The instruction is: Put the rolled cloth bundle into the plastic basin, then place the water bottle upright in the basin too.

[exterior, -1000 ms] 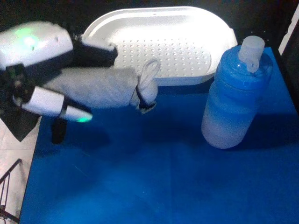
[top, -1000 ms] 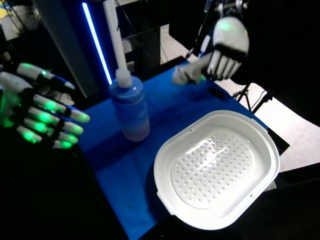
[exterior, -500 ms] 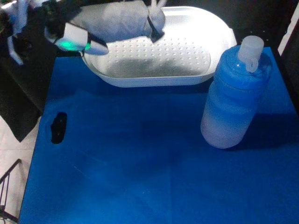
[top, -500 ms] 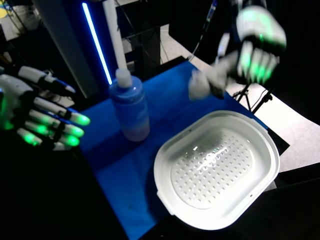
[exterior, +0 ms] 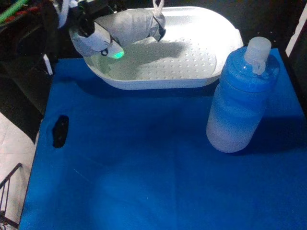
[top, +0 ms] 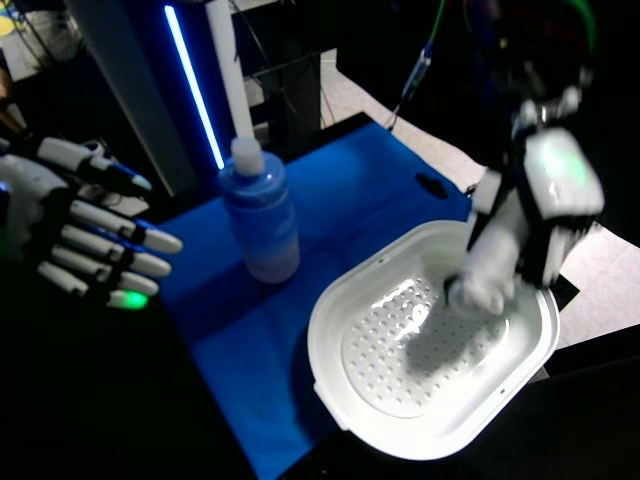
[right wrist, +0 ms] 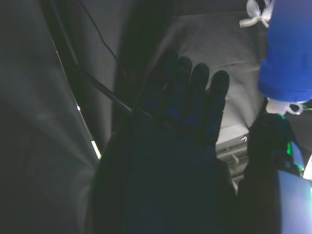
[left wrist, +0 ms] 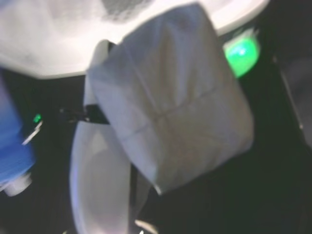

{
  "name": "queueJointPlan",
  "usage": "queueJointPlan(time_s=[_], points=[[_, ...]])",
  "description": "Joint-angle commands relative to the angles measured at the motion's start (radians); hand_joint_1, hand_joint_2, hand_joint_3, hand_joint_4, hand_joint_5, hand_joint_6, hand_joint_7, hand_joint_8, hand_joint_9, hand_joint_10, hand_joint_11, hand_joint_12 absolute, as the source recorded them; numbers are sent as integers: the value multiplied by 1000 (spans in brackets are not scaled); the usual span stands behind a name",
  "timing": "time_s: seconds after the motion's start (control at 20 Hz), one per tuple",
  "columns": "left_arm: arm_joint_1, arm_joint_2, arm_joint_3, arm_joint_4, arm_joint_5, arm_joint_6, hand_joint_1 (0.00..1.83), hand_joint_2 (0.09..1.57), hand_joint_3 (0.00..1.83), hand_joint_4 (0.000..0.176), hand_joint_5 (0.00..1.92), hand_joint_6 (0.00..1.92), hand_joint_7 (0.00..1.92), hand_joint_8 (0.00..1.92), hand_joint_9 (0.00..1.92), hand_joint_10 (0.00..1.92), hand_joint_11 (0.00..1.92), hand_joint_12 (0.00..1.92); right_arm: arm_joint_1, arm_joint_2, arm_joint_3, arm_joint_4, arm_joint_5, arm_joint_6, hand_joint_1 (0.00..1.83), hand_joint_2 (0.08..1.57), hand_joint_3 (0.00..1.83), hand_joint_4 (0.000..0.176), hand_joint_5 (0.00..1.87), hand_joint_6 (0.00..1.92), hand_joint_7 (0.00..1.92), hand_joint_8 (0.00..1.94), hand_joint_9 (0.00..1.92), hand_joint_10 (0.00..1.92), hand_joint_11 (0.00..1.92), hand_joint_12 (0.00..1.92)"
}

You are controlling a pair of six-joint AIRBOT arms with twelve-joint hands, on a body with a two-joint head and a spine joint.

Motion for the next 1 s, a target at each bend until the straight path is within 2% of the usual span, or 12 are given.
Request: queueJointPlan(time_s=[0.0,0.15,0.3,0.45,0.55,0.6,0.65,0.7,0.75,0.8,0.9,0.95], points=[[-25,-4,16,-15,-114,-12,1692,1149,4,176,766,1921,1003,1921,1194,1921,1362,1921,7,-3,6,-3,122,12,254,1452,0,0,432,0,361,1,336,0,0,943],[-40,-35,51,-15,-104,-12,1672,1158,9,176,741,1921,996,1921,1185,1921,1364,1921,8,-10,12,-4,122,17,271,1447,0,0,433,2,364,2,334,2,0,938],[-51,-60,77,-8,-98,-13,1686,1142,2,176,742,1921,947,1921,1127,1921,1302,1921,9,-10,13,-5,122,20,324,1447,0,0,455,2,378,2,359,4,0,1061],[-51,-92,109,-7,-90,-22,1379,1163,6,176,764,1921,968,1921,1159,1921,1324,1921,10,-11,16,-6,122,23,371,1449,0,0,465,2,388,0,383,6,12,1079],[-51,-95,109,-2,-84,-22,1132,1134,0,175,742,1892,886,1921,1018,1921,1062,1921,13,-12,18,-8,122,23,380,1447,0,0,457,0,383,0,385,3,39,1076],[-49,-96,110,-2,-82,-23,1040,1112,0,110,759,1602,846,1698,878,1898,800,1921,14,-12,18,-9,122,23,356,1446,0,0,460,1,379,0,367,0,2,1081],[-44,-97,113,-3,-79,-23,1010,1127,3,134,893,1194,811,1578,840,1866,832,1921,14,-12,18,-9,122,24,346,1450,1,0,458,1,372,0,360,0,0,1063],[-39,-98,115,-3,-74,-24,1015,1121,0,163,949,1074,773,1505,791,1807,801,1921,14,-12,18,-9,122,25,346,1447,0,0,461,2,374,1,356,0,0,1045],[-34,-99,115,-4,-71,-28,1051,1097,0,112,1006,969,758,1476,791,1791,898,1921,14,-12,18,-9,122,26,357,1446,0,0,467,2,381,2,347,3,0,1015],[-28,-99,116,-4,-70,-34,1039,1096,0,141,1003,966,704,1468,746,1774,875,1921,14,-12,18,-9,122,27,357,1447,0,0,464,1,380,2,346,2,0,1015],[-18,-99,115,-4,-67,-36,1032,1096,0,160,1003,957,664,1563,777,1888,971,1921,14,-12,17,-9,122,28,376,1452,0,0,456,0,367,3,352,2,0,1095],[-18,-100,115,-4,-67,-36,1038,1094,0,150,1010,948,679,1584,807,1914,1013,1921,14,-12,17,-9,122,28,366,1453,1,0,454,0,366,2,354,2,0,1103]])
